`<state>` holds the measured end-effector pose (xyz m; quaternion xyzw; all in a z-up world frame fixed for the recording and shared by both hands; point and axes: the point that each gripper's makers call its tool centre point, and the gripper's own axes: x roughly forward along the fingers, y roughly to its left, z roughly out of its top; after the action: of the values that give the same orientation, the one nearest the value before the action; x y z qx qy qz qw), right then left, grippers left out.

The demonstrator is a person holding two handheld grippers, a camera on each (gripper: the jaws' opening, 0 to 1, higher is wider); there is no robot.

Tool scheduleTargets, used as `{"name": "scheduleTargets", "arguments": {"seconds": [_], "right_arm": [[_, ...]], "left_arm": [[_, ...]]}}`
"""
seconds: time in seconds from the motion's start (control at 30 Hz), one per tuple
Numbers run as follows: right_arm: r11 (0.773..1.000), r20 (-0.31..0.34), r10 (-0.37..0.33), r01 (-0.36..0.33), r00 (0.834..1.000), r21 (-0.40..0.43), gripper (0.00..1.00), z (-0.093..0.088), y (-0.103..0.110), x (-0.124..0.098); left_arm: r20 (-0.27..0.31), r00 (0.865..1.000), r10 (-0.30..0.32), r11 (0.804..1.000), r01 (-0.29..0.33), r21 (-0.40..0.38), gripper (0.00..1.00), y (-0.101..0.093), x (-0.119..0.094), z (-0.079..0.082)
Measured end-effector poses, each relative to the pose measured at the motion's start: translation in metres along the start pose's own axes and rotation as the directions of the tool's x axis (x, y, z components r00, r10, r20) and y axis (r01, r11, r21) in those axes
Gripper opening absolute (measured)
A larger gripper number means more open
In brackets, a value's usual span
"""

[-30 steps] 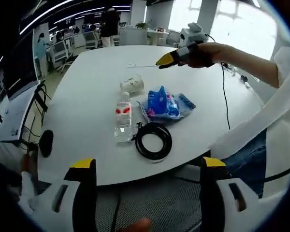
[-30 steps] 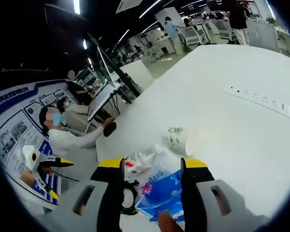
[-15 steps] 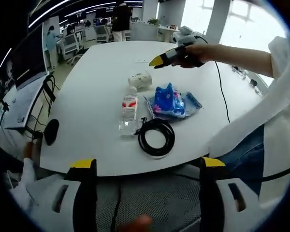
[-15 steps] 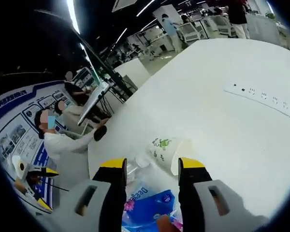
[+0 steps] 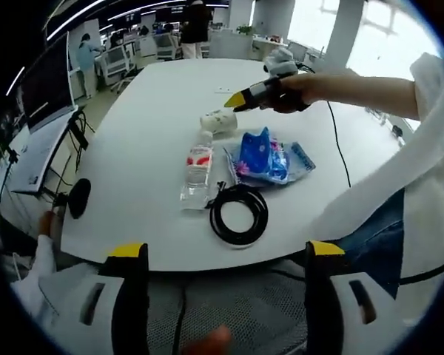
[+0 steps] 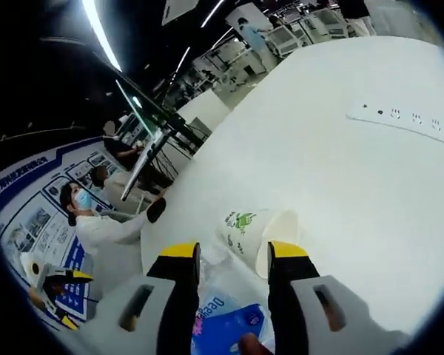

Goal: Arrange the tabletop items into an orderly group along one side of the table until the central work area is clear of visible clutter.

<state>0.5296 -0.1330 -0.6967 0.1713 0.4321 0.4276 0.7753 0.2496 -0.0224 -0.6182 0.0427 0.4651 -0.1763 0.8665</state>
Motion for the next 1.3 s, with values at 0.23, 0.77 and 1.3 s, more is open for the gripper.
{"name": "scheduleTargets", "arguments": {"seconds": [0.23,0.77,1.3], "right_arm": [[0.998,0.038,0.047,-0.048,0.998,0.043,0.20,-0.003,-0.006,0.011],[0.977,0.001,0.166,-0.164,0.986,-0.138,0.00,-0.003,0.020,-0.024],[0.910,-0.128,-0.062,0.003,0.990,-0.414,0.00,-0.004,-0.003,-0.110]], "left_arm": [[-0.005,1.000,0.008,1.000,-0.008,0.022,0.89,-0.007,0.003,0.013],[-0.015,0.999,-0.030,0.996,0.032,0.083,0.88,-0.033,0.017,0.031],[-0.028,0.990,-0.141,0.971,0.143,0.192,0.88,-0.066,0.038,0.036]]}}
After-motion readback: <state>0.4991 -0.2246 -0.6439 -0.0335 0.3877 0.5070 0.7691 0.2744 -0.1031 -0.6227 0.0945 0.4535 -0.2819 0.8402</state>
